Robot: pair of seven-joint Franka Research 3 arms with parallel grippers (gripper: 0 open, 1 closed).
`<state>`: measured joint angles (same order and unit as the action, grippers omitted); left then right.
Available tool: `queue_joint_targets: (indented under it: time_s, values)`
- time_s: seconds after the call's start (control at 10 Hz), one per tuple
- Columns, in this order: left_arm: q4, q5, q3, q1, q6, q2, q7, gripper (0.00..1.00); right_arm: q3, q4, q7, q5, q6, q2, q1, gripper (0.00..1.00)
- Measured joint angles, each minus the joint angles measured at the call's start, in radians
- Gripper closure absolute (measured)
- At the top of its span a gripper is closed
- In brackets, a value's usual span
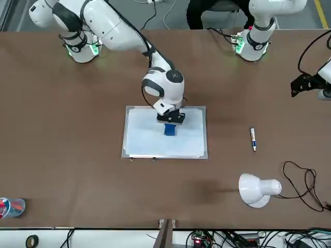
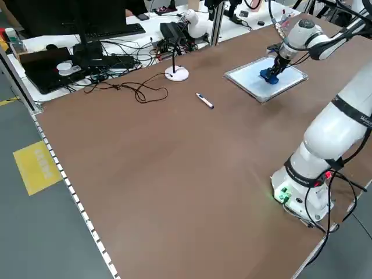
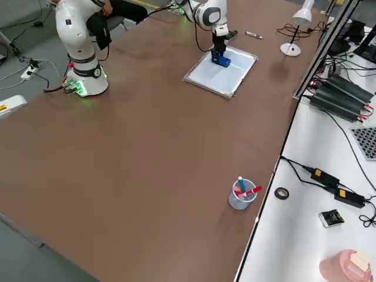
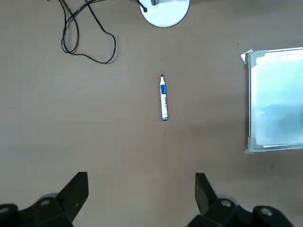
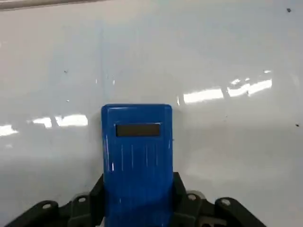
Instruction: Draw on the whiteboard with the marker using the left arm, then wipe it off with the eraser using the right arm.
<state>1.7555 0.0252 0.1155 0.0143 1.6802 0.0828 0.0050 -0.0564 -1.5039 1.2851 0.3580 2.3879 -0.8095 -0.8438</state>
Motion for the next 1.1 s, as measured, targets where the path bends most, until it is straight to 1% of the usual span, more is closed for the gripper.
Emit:
queue_joint_targets:
  time_s: [0.3, 0.5, 0.6, 0.8, 1.0, 1.1]
  values:
    - [0.0, 0.0, 0.0, 0.0, 0.0, 0.0, 0.0, 0.0, -0.003, 0.007, -0.006, -0.003, -0.013, 0.0, 0.006, 0.44]
    - [0.0, 0.0, 0.0, 0.0, 0.0, 0.0, 0.0, 0.0, -0.004, 0.025, -0.039, -0.004, -0.065, 0.006, 0.034, 0.44]
    - [0.0, 0.0, 0.0, 0.0, 0.001, 0.0, 0.0, 0.0, -0.009, 0.034, -0.073, -0.01, -0.098, 0.019, 0.063, 0.44]
    - [0.0, 0.0, 0.0, 0.0, 0.001, 0.0, 0.0, 0.0, -0.049, 0.054, -0.178, -0.048, -0.195, 0.075, 0.148, 0.44]
    - [0.001, 0.0, 0.0, 0.0, 0.001, 0.0, 0.0, 0.0, -0.091, 0.058, -0.297, -0.098, -0.303, 0.174, 0.234, 0.44]
    - [0.001, 0.0, 0.0, 0.0, 0.001, 0.0, 0.0, 0.0, -0.102, 0.048, -0.358, -0.121, -0.344, 0.231, 0.267, 0.44]
